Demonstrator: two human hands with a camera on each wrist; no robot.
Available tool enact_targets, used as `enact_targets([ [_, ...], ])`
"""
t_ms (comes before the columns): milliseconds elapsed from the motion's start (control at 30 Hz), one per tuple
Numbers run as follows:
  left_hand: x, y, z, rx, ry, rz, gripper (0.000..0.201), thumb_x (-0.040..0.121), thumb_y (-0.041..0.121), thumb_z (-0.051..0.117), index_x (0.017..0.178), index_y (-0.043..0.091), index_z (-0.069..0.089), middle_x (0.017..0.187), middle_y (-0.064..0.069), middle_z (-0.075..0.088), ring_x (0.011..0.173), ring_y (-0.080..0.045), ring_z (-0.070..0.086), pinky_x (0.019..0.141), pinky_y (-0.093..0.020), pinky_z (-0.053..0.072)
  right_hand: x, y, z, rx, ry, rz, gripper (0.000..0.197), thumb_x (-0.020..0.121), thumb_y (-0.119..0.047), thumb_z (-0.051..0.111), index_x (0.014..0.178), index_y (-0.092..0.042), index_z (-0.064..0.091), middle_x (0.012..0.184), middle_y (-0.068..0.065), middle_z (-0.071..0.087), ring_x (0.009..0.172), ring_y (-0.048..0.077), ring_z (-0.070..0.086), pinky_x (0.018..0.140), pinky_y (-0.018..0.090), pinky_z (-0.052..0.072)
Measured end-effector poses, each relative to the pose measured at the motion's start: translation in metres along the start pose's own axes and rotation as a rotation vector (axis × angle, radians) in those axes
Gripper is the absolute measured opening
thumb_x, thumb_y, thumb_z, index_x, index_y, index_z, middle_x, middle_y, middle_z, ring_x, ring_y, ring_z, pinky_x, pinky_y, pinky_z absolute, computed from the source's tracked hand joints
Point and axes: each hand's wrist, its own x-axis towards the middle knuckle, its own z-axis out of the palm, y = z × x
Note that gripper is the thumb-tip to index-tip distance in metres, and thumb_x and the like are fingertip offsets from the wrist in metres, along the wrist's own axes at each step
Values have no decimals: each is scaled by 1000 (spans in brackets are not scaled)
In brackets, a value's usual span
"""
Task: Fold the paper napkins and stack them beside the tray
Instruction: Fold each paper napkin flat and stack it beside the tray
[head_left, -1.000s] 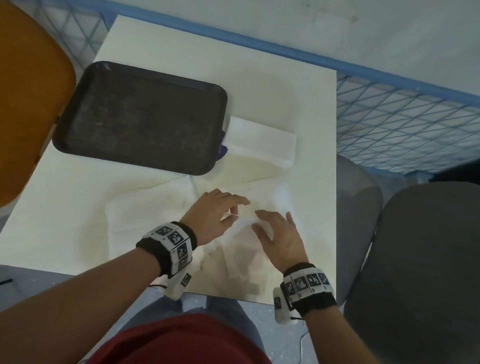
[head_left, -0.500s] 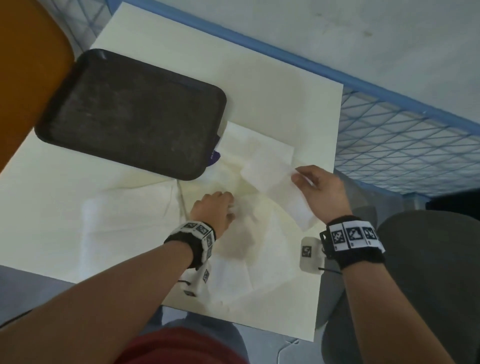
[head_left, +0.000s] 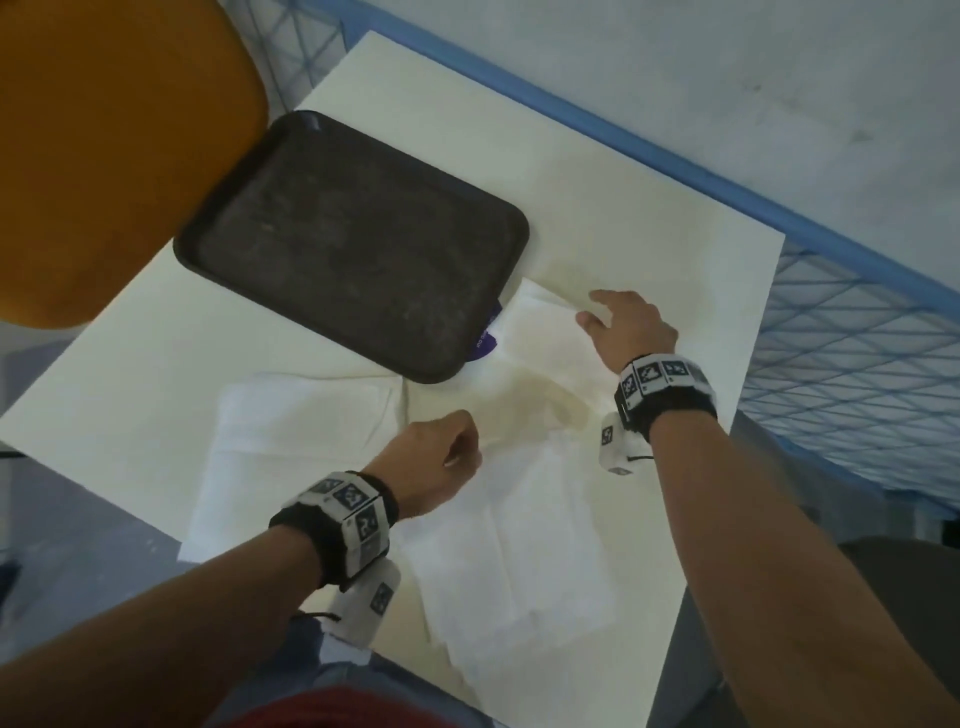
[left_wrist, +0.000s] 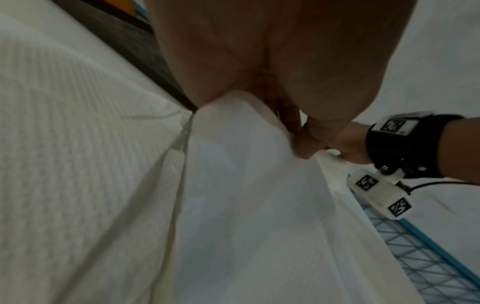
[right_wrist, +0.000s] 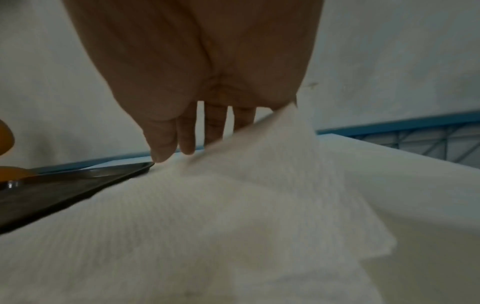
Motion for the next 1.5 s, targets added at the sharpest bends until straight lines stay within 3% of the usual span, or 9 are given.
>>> enact_targets([
  [200,-8,1,-40,-211,73,78,21,97,23,59,115,32,61,96,10,73,83,-5,67,77,-18,51,-75,8,-7,490,265,-7,35,97,-46,60,125,-25,67,135,-5,61,122,16,57,104,34,44],
  [367,-15,20,-68,-685,195,104,18,98,10,59,110,13,72,99,1,77,89,-11,71,82,-23,55,-175,15,28,1307,2,285,72,85,-75,45,134,-24,60,133,-5,67,117,18,66,92,40,53],
  [467,-16,16,-71,-856,173,60,19,98,8,57,111,11,71,107,-11,75,99,-31,69,90,-41,56,-202,-1,47,1472,-136,325,60,97,-59,40,145,-24,51,143,1,59,122,22,63,91,40,55],
  [733,-28,-1,-85,-811,-28,47,26,88,4,69,114,5,70,110,-13,74,102,-32,70,87,-42,59,-229,-46,35,1602,102,314,35,91,-10,71,124,-2,64,121,18,71,107,34,69,95,49,56],
  [1033,-42,3,-108,-481,-123,224,19,91,8,68,107,18,74,101,1,77,93,-15,73,85,-34,58,-257,-42,23,1618,216,223,65,86,12,66,141,-21,52,112,11,75,102,22,71,93,37,56],
  [1167,-48,4,-114,-447,-50,342,26,88,1,68,107,18,76,107,0,75,101,-16,70,90,-31,56,-272,-47,18,1662,358,175,58,86,26,42,99,-21,75,93,3,75,92,22,67,76,30,55],
  [1267,-50,5,-118,-325,19,500,30,83,-13,64,96,11,77,106,1,72,98,-6,67,90,-25,54,-281,-45,18,1773,320,125,48,89,15,37,84,-13,75,106,11,75,98,31,69,80,36,53],
  [1400,-50,4,-119,-298,15,608,47,78,-22,61,75,22,77,104,6,70,98,-9,66,87,-20,51,-280,-44,19,1761,156,237,33,102,-34,49,126,-19,64,135,2,66,104,27,66,87,42,51],
  [1500,-49,3,-117,-320,4,609,39,80,-15,67,77,22,77,105,5,70,96,-9,67,85,-18,51,-276,-41,27,1648,117,183,47,87,-14,69,132,-15,58,127,9,70,107,25,69,87,39,55],
])
